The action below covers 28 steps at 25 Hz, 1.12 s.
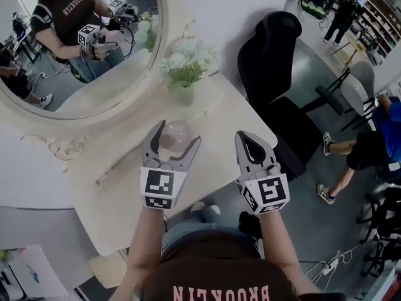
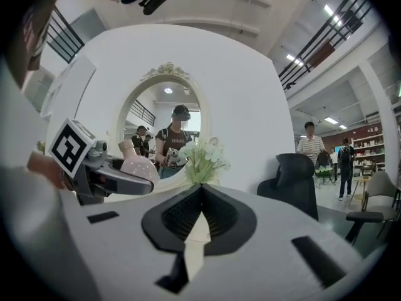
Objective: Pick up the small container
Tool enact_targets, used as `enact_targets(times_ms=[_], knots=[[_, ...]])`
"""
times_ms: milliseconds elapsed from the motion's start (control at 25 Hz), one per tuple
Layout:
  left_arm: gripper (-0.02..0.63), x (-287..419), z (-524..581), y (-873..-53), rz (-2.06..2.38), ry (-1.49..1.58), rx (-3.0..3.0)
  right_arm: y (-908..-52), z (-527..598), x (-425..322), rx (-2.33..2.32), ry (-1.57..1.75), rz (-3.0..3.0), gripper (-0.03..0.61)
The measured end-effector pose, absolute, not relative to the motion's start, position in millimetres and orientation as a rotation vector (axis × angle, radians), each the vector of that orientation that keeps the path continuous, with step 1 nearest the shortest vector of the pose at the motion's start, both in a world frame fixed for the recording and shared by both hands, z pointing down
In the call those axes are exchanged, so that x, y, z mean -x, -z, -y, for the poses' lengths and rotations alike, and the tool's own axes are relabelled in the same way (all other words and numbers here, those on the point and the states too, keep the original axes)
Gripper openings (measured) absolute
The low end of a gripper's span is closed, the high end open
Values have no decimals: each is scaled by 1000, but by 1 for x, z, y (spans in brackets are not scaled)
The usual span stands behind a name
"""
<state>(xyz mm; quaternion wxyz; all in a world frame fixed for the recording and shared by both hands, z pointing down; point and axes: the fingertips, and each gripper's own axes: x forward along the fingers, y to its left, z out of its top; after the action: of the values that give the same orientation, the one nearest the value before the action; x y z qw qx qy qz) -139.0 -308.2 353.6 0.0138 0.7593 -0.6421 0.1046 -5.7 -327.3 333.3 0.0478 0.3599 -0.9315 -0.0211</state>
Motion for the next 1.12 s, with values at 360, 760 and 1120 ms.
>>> enact_targets(times_ms=[360,760,1120], knots=[[374,155,274,-337,2156,-258,-2246,-314,309,16,-966,142,2913,-2],[374,152,258,-332,2192,-264,-2233,-307,302,17,-942,183,2925,-2],[374,151,261,-333,2199,-255,-2245,-314,305,17,-941,191,2929,-2]])
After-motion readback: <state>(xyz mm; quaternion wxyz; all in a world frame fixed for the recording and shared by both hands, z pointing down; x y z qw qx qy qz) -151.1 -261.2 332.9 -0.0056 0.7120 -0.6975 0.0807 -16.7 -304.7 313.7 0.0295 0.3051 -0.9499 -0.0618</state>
